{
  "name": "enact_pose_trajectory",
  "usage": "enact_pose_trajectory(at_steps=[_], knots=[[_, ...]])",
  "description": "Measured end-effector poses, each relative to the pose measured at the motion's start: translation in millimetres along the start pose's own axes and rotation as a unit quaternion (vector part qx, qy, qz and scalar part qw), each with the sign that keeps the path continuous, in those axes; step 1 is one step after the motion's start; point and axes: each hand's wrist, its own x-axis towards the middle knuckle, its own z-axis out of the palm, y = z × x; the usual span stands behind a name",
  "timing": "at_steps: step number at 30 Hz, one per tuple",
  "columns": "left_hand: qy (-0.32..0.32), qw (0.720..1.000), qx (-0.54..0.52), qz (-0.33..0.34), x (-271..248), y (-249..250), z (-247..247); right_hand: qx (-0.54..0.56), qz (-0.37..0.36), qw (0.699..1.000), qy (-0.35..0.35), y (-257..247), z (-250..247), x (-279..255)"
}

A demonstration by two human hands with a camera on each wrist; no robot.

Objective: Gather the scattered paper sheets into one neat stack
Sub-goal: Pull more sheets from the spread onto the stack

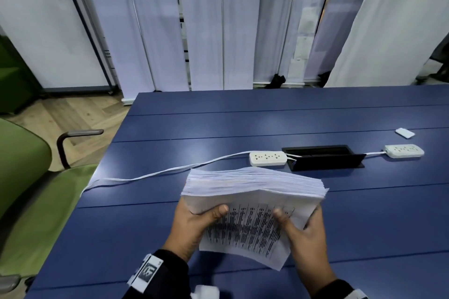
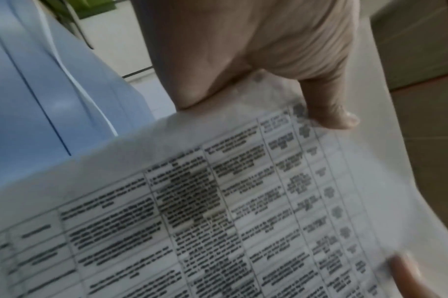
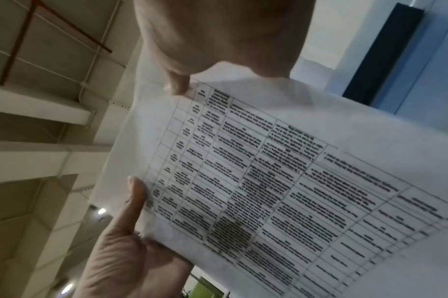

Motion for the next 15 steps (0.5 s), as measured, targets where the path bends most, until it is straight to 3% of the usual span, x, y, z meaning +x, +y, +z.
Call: enact_pose_trajectory(at_steps=[3,11,15], knots=[[0.013,1.000,-0.011,-0.013,-2.3,-3.9,-2.5,0.034,-0.037,0.998,0.041,-1.2,5.3,-5.8],[0.007,1.000,-0.003,-0.007,-4.1,-6.7,1.7,-0.023,-0.084,0.996,0.008,5.0,4.2,-4.4],[0.022,1.000,-0.001,-0.010,-3.7,-6.9,3.6,0.000,-0.121,0.992,0.016,1.4,0.5,-3.8]])
